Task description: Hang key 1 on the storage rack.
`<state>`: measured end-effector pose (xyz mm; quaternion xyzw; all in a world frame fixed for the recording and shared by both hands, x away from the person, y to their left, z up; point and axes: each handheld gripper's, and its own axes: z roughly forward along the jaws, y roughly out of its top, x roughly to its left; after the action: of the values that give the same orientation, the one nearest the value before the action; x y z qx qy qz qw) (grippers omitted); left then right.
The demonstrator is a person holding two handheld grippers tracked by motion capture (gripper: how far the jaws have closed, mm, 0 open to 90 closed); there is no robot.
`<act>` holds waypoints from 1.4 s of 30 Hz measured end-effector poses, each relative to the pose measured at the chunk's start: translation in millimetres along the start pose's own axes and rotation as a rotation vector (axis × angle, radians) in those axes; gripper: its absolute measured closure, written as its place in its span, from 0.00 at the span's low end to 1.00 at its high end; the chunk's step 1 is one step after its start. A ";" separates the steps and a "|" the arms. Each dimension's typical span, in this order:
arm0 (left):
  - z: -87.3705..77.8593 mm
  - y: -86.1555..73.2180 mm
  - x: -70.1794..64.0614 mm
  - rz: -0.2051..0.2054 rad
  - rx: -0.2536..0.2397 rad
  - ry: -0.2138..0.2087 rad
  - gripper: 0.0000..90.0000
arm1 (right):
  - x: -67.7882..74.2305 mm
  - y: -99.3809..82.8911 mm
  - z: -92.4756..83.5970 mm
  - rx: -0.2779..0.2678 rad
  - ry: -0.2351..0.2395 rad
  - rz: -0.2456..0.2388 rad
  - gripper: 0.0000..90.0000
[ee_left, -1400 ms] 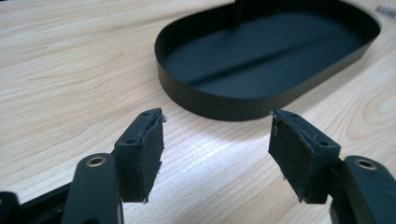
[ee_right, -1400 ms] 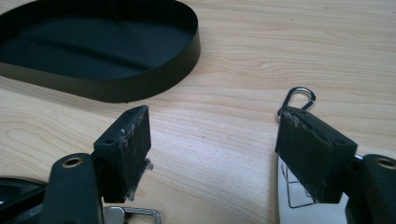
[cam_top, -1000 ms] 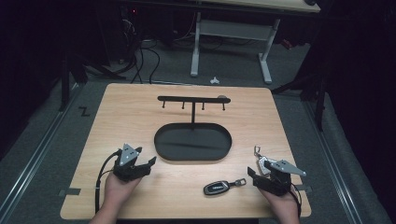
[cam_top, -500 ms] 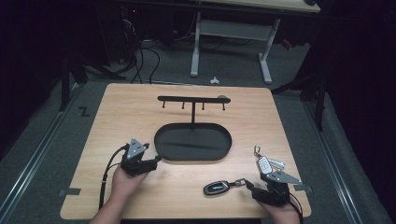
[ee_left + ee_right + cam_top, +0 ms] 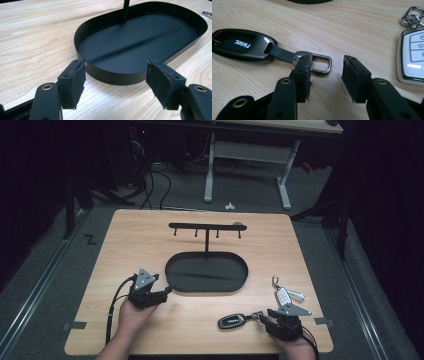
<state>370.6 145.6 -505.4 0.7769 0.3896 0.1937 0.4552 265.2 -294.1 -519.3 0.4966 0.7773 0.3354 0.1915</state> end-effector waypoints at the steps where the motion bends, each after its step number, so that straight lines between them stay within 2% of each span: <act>1: 0.0 0.0 0.0 0.000 0.000 0.000 0.36 | 0.4 0.3 1.7 0.009 0.000 -0.002 0.65; 12: -16.0 -9.5 9.5 -0.035 -0.001 0.029 0.36 | 0.6 11.6 14.7 0.032 -0.010 -0.014 0.66; 25: -44.2 -28.3 23.7 -0.081 0.008 0.091 0.36 | 9.9 45.5 48.5 0.064 -0.014 -0.067 0.65; 30: -50.3 -32.0 26.3 -0.093 0.005 0.104 0.36 | 12.1 52.1 55.6 0.064 -0.007 -0.074 0.64; 32: -50.8 -32.6 26.1 -0.092 0.006 0.105 0.36 | 11.9 53.0 55.0 0.061 -0.011 -0.069 0.62; 35: -47.6 -31.1 24.5 -0.085 0.004 0.098 0.36 | 16.9 52.5 45.4 0.012 0.001 -0.059 0.55; 40: -37.6 -22.3 20.8 -0.067 -0.013 0.092 0.36 | 32.7 45.3 27.3 -0.050 0.069 -0.011 0.41; 41: -37.6 -22.3 20.8 -0.067 -0.013 0.092 0.36 | 32.7 45.3 27.3 -0.050 0.069 -0.011 0.41; 42: -32.5 -17.7 19.0 -0.058 -0.025 0.090 0.36 | 42.3 40.2 23.8 -0.056 0.081 -0.015 0.44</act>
<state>353.5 183.5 -505.0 0.7498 0.4296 0.2199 0.4525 287.8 -236.8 -505.8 0.4713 0.7784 0.3754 0.1763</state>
